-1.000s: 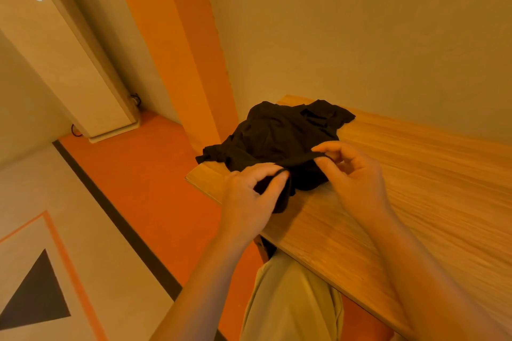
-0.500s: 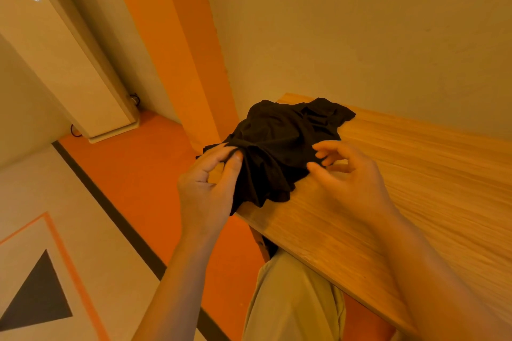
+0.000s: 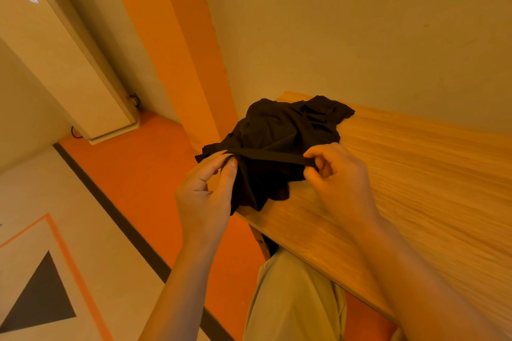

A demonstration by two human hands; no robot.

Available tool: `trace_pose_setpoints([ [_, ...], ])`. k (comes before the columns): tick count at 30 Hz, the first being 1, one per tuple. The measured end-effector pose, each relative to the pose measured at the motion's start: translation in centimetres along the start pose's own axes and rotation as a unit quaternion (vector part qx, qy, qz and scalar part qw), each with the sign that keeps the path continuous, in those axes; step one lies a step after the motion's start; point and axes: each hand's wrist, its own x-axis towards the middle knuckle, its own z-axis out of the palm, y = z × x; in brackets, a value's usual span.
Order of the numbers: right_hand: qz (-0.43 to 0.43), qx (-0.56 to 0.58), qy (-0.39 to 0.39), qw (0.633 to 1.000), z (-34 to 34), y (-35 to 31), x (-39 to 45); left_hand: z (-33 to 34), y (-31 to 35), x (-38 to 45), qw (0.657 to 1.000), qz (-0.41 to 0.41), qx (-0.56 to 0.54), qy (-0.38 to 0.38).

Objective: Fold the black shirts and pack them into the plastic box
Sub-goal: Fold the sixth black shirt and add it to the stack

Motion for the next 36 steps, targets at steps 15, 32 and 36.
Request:
trace_pose_setpoints([
  [15, 0.038, 0.227, -0.147, 0.962, -1.0, -1.2, -0.4, -0.7, -0.8, 0.3, 0.996, -0.087, 0.026, 0.025],
  [32, -0.053, 0.177, -0.078, 0.98, -4.7, -4.2, 2.9, -1.8, 4.7, 4.3, 0.976, 0.023, 0.106, -0.19],
  [36, -0.052, 0.169, -0.068, 0.982, -6.8, -6.0, 4.4, -0.6, 8.2, 5.9, 0.952, 0.04, 0.134, -0.272],
])
